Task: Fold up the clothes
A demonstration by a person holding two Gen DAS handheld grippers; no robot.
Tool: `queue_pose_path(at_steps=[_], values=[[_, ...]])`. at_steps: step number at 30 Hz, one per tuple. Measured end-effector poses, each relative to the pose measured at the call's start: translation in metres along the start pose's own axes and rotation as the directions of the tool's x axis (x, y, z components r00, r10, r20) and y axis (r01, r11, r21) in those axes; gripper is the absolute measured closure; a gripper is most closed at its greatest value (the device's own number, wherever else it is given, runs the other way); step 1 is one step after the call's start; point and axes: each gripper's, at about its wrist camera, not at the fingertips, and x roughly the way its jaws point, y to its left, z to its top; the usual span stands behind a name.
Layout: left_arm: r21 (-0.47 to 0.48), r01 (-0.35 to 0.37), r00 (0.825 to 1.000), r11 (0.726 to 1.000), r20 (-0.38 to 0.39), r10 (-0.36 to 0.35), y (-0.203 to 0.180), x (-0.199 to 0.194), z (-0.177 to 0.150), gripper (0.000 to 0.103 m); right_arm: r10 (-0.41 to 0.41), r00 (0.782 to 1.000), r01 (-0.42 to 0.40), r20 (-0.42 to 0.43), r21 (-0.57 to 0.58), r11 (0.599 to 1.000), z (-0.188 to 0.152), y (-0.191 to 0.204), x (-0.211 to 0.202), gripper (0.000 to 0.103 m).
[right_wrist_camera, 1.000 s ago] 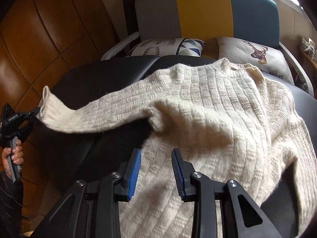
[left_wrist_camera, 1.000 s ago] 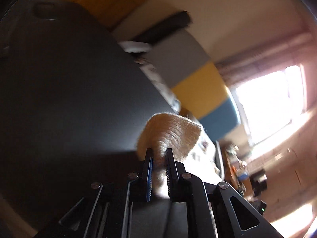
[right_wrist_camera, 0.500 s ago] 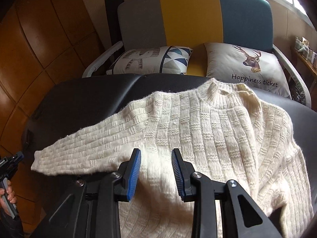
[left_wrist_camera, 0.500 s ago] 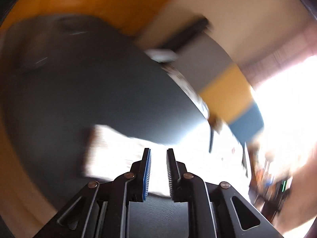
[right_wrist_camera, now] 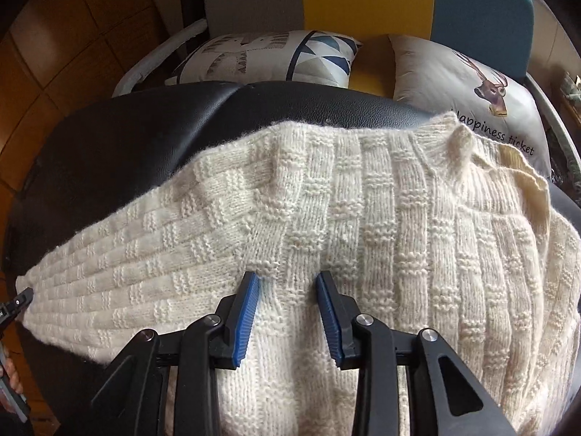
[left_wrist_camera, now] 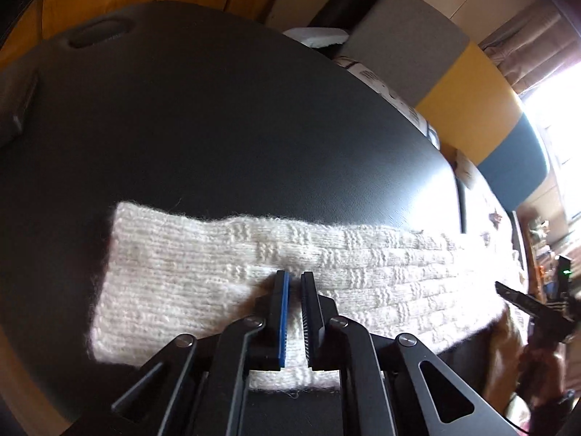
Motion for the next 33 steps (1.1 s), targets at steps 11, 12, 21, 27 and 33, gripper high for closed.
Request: queue_pose_path(at_steps=[11,12,21,27,33], values=[[0.161,0.433,0.888,0.887,-0.242,-0.390,-0.128,-0.022,-0.068,0.065,0.247,0.937,-0.283,0.246,0.128,0.950,-0.077,-0.053,-0.111,0.068],[0.166,0.466,0.864,0.869,-0.294,-0.408,-0.144,-0.017,-0.082,0.065,0.257,0.929,-0.301,0.267,0.137,0.944,-0.089,-0.061,-0.125,0.068],[0.165,0.469,0.827,0.868,-0.428,-0.365,-0.209,-0.009,-0.167,0.060,0.164,0.905,-0.324,0.394,0.383,0.865,-0.200,-0.157,-0.190,0.068],[0.247,0.419,0.864,0.874,-0.404,-0.300,-0.237,-0.002,-0.179,0.079,0.199,0.886,-0.438,0.419,0.616,0.655,-0.244,-0.217,-0.159,0.068],[0.199,0.440,0.853,0.876,-0.399,-0.337,-0.233,0.004,-0.177,0.097,0.255,0.875,-0.480,0.412,0.663,0.575,-0.244,-0.225,-0.126,0.068]])
